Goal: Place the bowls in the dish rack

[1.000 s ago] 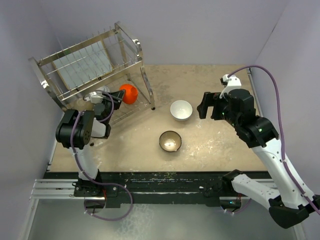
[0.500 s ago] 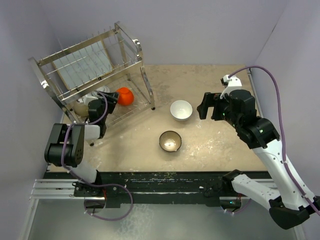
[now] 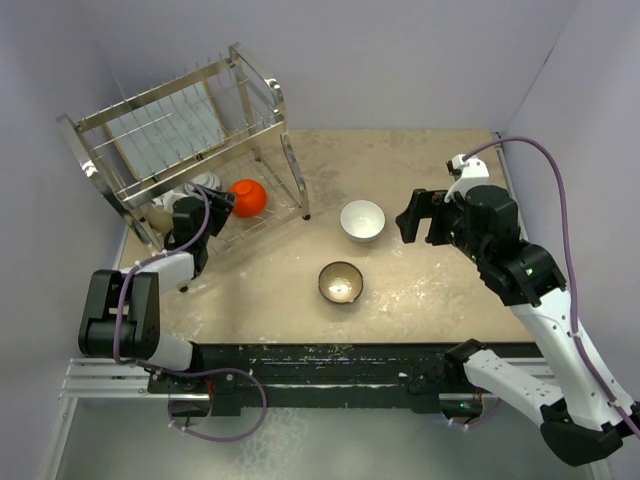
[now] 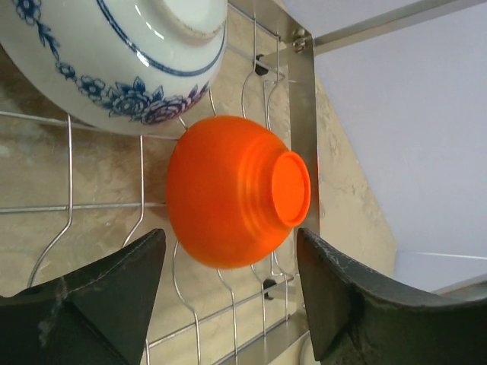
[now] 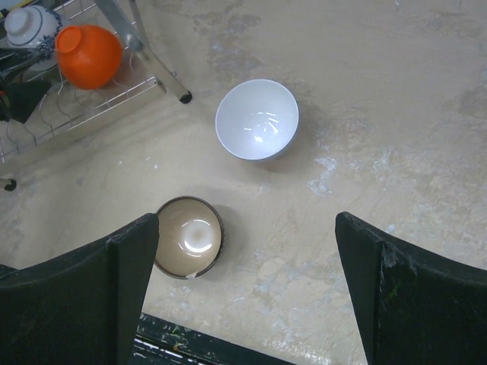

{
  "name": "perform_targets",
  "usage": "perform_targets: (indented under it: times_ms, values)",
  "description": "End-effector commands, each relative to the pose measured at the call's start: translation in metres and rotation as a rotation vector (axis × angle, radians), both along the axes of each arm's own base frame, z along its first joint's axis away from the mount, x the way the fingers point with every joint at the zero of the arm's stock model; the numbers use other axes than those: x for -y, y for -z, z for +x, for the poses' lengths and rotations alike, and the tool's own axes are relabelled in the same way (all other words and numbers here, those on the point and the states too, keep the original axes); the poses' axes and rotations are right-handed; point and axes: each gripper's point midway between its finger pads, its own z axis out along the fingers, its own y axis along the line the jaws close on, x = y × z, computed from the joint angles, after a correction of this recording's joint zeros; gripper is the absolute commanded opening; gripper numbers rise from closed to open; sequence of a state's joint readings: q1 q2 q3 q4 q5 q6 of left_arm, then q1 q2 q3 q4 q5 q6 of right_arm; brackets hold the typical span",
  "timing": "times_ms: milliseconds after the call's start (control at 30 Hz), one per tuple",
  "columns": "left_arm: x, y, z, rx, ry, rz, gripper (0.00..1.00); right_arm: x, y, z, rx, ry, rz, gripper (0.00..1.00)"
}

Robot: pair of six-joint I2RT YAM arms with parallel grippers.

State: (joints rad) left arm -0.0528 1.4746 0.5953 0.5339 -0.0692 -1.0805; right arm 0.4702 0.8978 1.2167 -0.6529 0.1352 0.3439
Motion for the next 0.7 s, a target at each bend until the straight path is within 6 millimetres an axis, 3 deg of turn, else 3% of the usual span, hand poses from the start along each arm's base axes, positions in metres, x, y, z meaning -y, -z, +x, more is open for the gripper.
perform_targets:
  times_ms: [0, 67, 167, 233, 367, 667]
  values:
    - [0.004, -0.017, -0.012, 0.048, 0.045, 0.014, 0.65, 0.001, -0.002, -0.001, 0.024, -0.005, 0.012, 0.99]
    - [0.007, -0.023, -0.020, 0.066, 0.065, 0.015, 0.52, 0.001, 0.000, -0.001, 0.020, -0.004, 0.013, 0.99]
    - [0.011, -0.030, -0.030, 0.086, 0.094, 0.045, 0.22, -0.001, 0.004, 0.000, 0.017, -0.008, 0.017, 0.99]
    - [0.014, -0.031, -0.032, 0.084, 0.115, 0.065, 0.12, -0.003, 0.006, 0.002, 0.015, -0.009, 0.020, 0.99]
    - [0.022, -0.023, -0.023, 0.055, 0.163, 0.071, 0.01, -0.006, 0.008, 0.005, 0.011, -0.012, 0.026, 0.99]
    - [0.048, -0.004, 0.009, 0.026, 0.222, 0.052, 0.00, -0.002, 0.010, 0.009, 0.010, 0.006, 0.002, 0.99]
